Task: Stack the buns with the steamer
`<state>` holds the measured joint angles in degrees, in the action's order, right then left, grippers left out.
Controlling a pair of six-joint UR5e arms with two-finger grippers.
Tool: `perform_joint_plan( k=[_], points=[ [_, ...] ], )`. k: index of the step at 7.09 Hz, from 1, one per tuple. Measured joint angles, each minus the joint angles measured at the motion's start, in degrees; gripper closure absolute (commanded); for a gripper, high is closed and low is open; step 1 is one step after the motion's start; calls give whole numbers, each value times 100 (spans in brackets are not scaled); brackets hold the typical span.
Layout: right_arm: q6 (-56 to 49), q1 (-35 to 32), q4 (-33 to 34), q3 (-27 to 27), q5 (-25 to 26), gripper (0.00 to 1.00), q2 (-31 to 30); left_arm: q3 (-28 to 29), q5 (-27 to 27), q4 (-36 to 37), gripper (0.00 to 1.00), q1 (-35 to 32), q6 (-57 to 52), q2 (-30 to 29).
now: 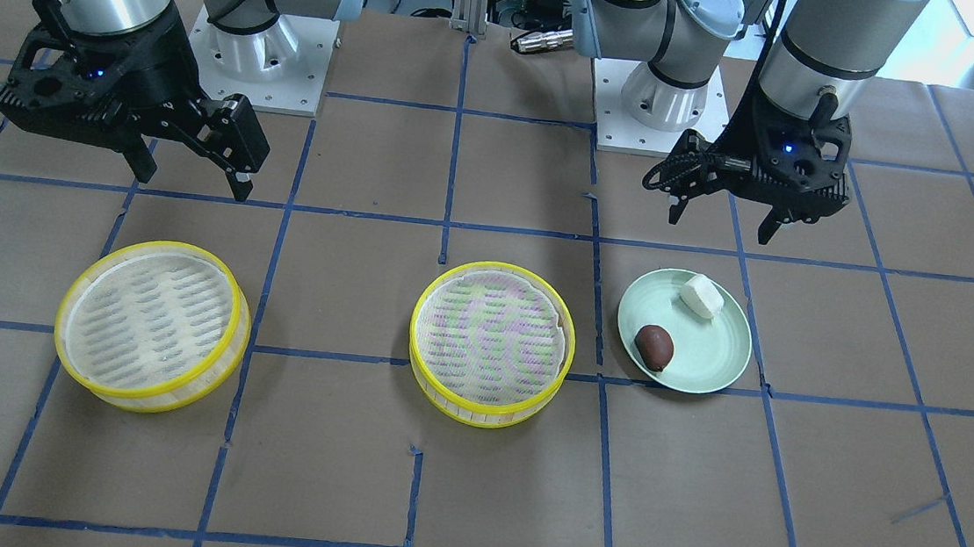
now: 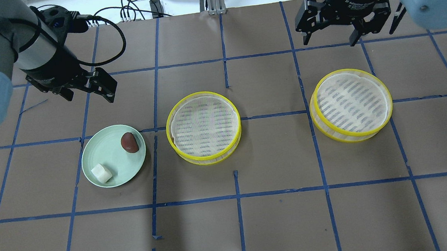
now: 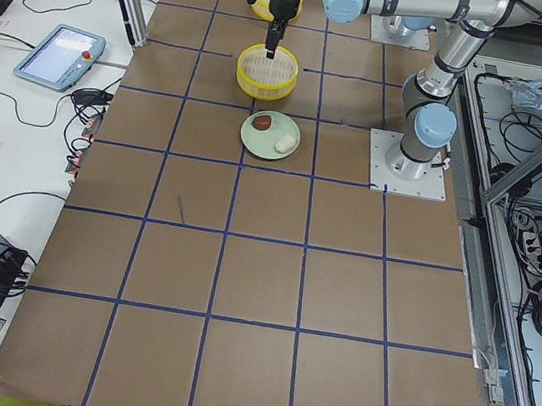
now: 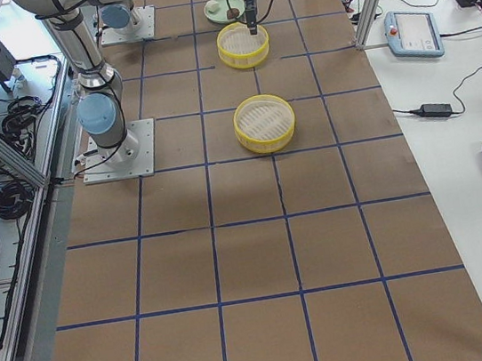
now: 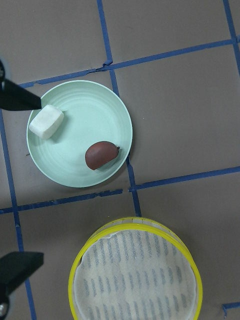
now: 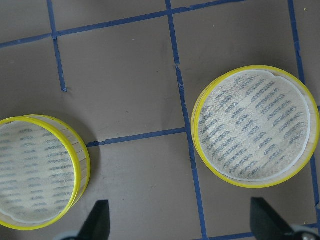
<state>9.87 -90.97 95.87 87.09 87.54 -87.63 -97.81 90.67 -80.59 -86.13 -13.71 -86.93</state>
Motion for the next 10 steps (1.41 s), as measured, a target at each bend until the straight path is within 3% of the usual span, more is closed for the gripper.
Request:
perform_joint_plan(
  k=[7, 10],
  points=[
    [-55, 0, -12, -5, 39, 0, 0, -82, -24, -29, 0, -15, 182, -22],
    [-102, 8, -15, 55, 31, 0, 6, -453, -27, 31, 0, -1, 414, -101]
  ],
)
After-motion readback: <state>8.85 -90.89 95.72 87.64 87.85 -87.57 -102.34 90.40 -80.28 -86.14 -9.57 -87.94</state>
